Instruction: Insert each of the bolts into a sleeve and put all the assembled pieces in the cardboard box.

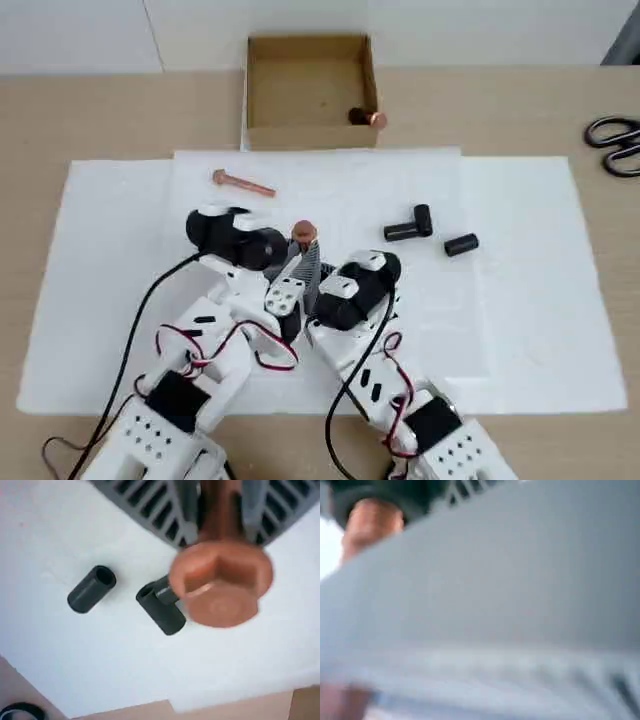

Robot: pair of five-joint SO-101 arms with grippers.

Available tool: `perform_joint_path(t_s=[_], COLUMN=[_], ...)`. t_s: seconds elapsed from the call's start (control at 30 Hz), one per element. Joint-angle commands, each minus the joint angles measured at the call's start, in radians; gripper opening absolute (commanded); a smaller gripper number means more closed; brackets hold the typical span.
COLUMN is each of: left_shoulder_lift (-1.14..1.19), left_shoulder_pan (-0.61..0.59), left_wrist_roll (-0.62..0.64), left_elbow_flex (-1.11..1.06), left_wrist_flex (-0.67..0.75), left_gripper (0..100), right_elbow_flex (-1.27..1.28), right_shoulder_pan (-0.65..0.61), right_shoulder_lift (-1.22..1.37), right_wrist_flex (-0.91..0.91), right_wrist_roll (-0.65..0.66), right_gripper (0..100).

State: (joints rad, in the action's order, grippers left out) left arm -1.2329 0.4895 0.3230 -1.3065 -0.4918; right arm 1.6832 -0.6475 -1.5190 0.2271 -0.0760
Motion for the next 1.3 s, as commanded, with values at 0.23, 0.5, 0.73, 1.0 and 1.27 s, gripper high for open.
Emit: perform_joint_path(t_s=[0.23, 0.5, 0.73, 1.0, 1.27], left_shoulder_lift=[-0.009, -0.009, -0.009, -0.009, -0.009], left_shoulder_pan=[-0.009, -0.005, -0.003, -0.008, -0.009], left_wrist_roll=[0.003, 0.003, 0.005, 0.008, 0.008], left_elbow_flex=[0.039, 0.041, 0.041, 0.041, 0.28], left_wrist_flex=[-0.068, -0.101, -0.121, -0.132, -0.422], left_gripper=[1, 1, 6, 18, 18], right_elbow_flex=[-0.014, -0.014, -0.011, -0.011, -0.009], right_shoulder_pan=[0.013, 0.013, 0.013, 0.013, 0.015], right_shoulder_lift=[-0.022, -0.022, -0.022, -0.022, -0.022], right_wrist_flex=[-0.002, -0.002, 0.001, 0.001, 0.001], right_wrist_roll=[-0.009, -0.009, -0.009, -0.009, -0.009], right_gripper=[0.5, 0.5, 0.5, 0.5, 0.5])
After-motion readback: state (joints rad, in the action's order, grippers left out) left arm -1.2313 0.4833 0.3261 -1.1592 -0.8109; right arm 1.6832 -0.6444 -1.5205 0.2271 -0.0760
